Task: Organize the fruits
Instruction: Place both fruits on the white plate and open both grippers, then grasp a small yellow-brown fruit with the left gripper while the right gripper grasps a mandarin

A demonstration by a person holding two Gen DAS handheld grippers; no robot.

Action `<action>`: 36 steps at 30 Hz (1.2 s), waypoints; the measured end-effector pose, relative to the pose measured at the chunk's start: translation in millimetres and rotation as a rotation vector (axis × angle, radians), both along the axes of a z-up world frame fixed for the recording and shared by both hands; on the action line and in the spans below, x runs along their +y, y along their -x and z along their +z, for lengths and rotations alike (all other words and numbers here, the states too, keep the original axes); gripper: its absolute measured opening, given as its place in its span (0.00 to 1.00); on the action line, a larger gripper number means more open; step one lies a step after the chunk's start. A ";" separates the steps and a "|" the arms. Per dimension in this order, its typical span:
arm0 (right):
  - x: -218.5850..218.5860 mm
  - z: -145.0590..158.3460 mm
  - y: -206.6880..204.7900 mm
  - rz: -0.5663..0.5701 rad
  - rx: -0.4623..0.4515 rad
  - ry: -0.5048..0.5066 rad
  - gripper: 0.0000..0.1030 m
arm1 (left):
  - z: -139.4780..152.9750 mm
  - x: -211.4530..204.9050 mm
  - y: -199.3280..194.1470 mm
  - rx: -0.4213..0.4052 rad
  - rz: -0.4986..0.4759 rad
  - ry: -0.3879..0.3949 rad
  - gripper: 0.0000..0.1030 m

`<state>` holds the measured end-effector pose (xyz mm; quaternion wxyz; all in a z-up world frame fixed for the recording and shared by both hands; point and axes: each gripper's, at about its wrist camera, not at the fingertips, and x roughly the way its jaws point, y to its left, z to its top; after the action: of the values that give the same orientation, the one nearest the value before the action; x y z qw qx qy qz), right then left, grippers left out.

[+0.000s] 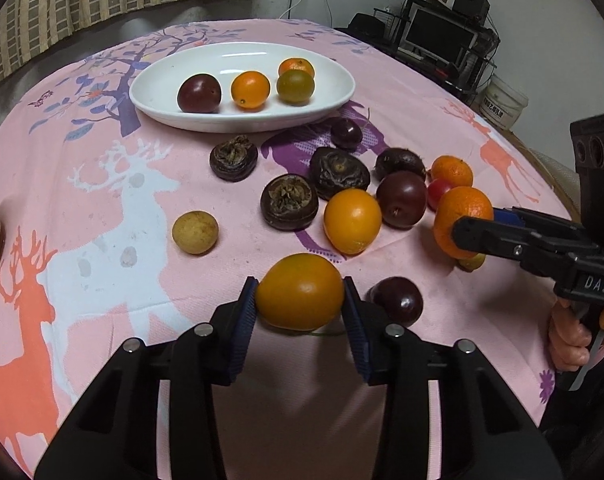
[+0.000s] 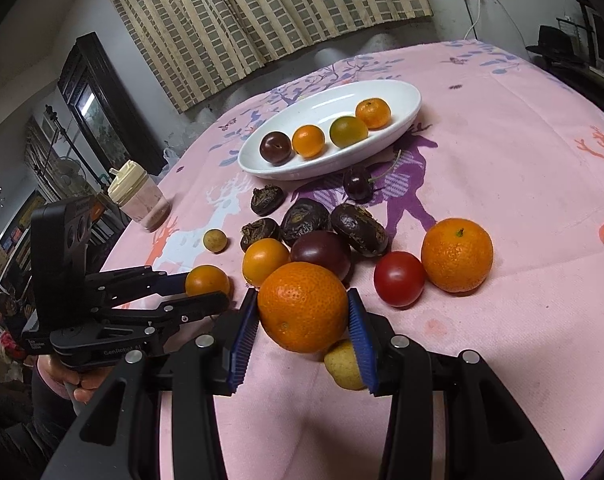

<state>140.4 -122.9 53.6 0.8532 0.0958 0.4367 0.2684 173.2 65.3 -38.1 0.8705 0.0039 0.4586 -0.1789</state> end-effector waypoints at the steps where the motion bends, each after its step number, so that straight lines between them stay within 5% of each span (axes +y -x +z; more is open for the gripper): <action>1: 1.5 4.0 -0.7 0.010 -0.018 0.007 0.43 | 4.4 1.6 -1.2 -0.006 0.001 0.013 0.40; 7: 12.3 49.8 -45.7 -0.003 -0.148 0.009 0.43 | 51.0 12.6 -39.2 -0.114 0.068 0.071 0.40; 12: 28.4 53.5 -125.6 -0.078 -0.125 0.058 0.43 | 72.9 16.6 -110.1 -0.156 0.177 0.096 0.40; 18: 38.1 28.6 -174.8 -0.104 -0.080 0.148 0.43 | 59.1 12.3 -180.4 -0.102 0.272 0.051 0.40; 25: 34.3 7.3 -186.3 -0.112 -0.019 0.163 0.44 | 26.9 13.5 -212.1 -0.019 0.320 0.017 0.40; 29: 34.0 13.4 -180.2 -0.097 -0.043 0.178 0.63 | 35.2 16.2 -203.1 -0.061 0.363 0.034 0.78; 36: 7.8 47.3 -141.5 -0.053 -0.178 0.145 0.63 | 78.7 30.9 -152.9 -0.180 0.399 0.019 0.93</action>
<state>281.9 -115.1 100.9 0.9002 0.0209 0.3747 0.2209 326.0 96.2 40.6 0.9260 -0.0792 0.3690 -0.0064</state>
